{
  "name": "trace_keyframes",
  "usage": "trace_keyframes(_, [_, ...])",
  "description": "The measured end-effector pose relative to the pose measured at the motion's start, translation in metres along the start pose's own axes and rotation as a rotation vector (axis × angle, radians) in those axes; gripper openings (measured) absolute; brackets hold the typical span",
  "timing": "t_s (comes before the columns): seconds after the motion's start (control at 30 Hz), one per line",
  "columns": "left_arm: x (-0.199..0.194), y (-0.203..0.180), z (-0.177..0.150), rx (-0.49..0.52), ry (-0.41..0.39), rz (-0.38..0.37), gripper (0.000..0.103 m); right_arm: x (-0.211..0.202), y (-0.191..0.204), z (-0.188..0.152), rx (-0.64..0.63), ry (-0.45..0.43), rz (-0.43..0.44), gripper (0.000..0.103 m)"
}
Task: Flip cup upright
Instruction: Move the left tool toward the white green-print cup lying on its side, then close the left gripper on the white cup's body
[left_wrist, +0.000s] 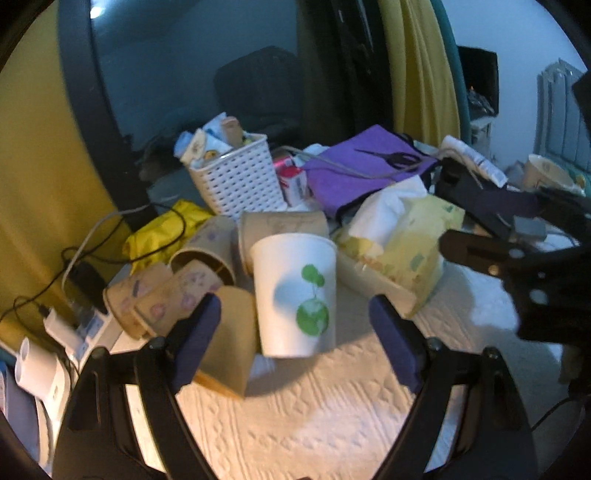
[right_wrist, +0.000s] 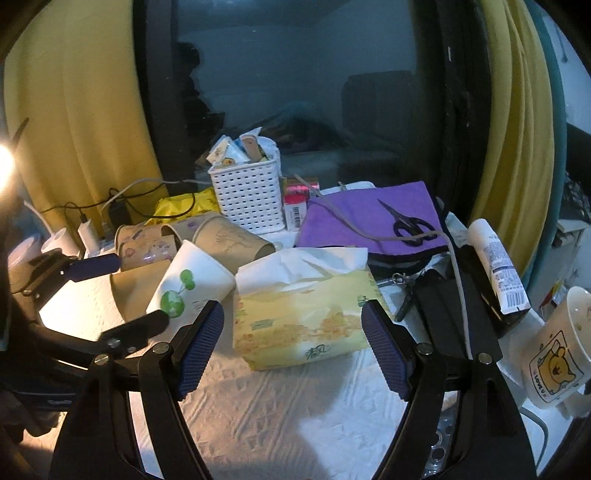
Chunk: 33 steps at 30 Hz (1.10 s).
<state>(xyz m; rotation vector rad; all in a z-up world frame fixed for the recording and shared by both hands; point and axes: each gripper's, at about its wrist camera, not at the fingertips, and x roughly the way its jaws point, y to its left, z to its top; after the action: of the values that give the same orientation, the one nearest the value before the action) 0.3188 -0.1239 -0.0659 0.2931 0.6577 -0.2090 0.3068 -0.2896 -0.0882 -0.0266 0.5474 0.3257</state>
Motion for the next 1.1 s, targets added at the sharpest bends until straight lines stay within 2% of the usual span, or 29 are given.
trace_keyframes(0.17, [0.026, -0.007, 0.006, 0.026, 0.069, -0.046, 0.084, -0.001, -0.004, 0.000, 0.008, -0.002, -0.004, 0.080])
trace_keyframes(0.37, [0.040, -0.013, 0.004, 0.049, 0.105, -0.067, 0.083, 0.000, -0.007, -0.002, 0.019, 0.002, -0.008, 0.080])
trace_keyframes(0.4, [0.042, -0.013, 0.004, 0.049, 0.110, -0.075, 0.081, 0.000, -0.008, -0.002, 0.020, 0.005, -0.008, 0.080])
trace_keyframes(0.5, [0.044, -0.011, 0.002, 0.040, 0.123, -0.073, 0.062, -0.002, -0.007, -0.003, 0.020, 0.007, -0.010, 0.080])
trace_keyframes(0.63, [0.041, -0.004, 0.000, 0.012, 0.121, -0.094, 0.061, -0.008, -0.003, -0.003, 0.016, 0.005, -0.014, 0.080])
trace_keyframes(0.8, [0.016, 0.001, -0.006, -0.013, 0.082, -0.099, 0.060, -0.021, 0.004, -0.002, 0.012, -0.007, -0.018, 0.080])
trace_keyframes(1.1, [-0.056, 0.009, -0.028, -0.061, -0.020, -0.113, 0.060, -0.049, 0.030, -0.006, -0.016, -0.026, 0.005, 0.080])
